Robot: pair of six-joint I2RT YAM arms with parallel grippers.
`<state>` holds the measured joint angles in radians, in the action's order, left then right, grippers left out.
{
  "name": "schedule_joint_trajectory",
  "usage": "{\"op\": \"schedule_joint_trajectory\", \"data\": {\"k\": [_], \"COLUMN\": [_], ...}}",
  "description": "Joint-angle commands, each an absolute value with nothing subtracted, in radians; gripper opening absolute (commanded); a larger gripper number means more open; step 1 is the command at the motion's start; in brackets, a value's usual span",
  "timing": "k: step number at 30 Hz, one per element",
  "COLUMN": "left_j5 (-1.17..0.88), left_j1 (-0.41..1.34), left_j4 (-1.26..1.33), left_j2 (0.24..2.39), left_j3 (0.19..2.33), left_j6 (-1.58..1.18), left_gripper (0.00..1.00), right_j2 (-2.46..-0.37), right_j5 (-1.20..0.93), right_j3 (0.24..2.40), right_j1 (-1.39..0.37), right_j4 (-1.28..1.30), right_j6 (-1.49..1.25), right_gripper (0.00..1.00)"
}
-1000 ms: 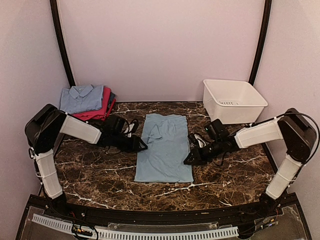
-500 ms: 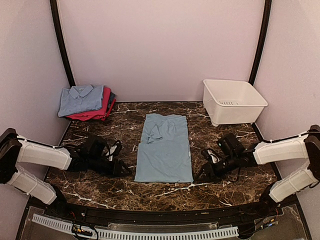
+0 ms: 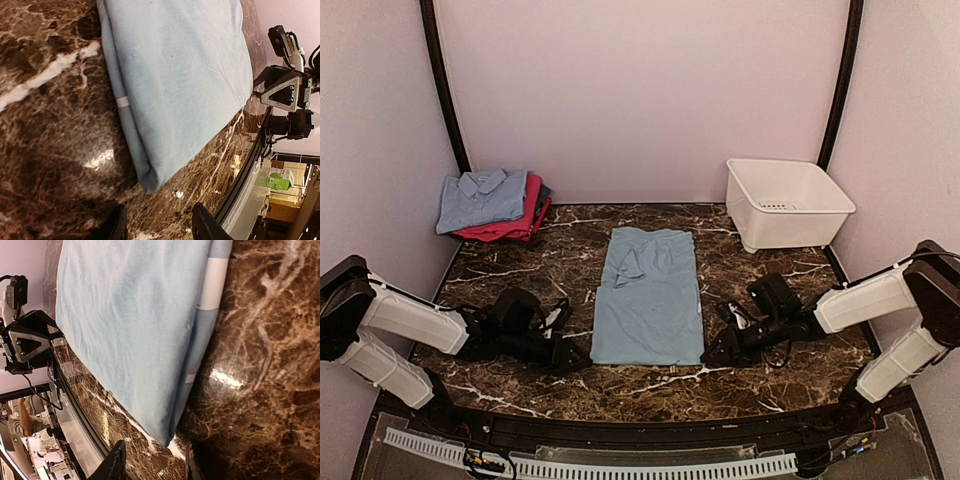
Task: Fold and stack the mixed laundry pile
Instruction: Pick up the 2/3-rectangle-folded T-shirt from the center of the board.
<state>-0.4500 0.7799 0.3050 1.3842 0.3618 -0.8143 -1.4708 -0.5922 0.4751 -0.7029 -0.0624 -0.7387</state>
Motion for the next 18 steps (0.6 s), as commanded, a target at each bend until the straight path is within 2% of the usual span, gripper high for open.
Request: {"op": "schedule_joint_trajectory", "data": {"k": [1, 6, 12, 17, 18], "left_j5": [-0.463, -0.474, -0.470, -0.475, -0.471], "left_j1": [0.790, 0.791, 0.791, 0.801, 0.805], "left_j4": [0.357, 0.388, 0.394, 0.389, 0.386], "left_j2": [1.463, 1.526, 1.523, 1.501, 1.496], "left_j3": [0.361, 0.381, 0.375, 0.369, 0.370], "left_j6": [-0.829, -0.826, -0.832, -0.830, -0.828], "left_gripper": [0.43, 0.37, 0.24, 0.07, 0.02], "right_j2": [-1.531, -1.569, -1.558, -1.535, -1.527], "right_j5": [-0.581, -0.600, -0.598, -0.603, -0.603], "right_j3": [0.477, 0.479, 0.473, 0.464, 0.463], "right_j1": [-0.712, -0.719, -0.721, -0.722, -0.722], "right_j4": [-0.125, -0.162, -0.160, -0.152, -0.152], "right_j6": [-0.749, -0.761, -0.761, -0.764, -0.764], "right_gripper": [0.37, 0.32, 0.19, 0.00, 0.00]}}
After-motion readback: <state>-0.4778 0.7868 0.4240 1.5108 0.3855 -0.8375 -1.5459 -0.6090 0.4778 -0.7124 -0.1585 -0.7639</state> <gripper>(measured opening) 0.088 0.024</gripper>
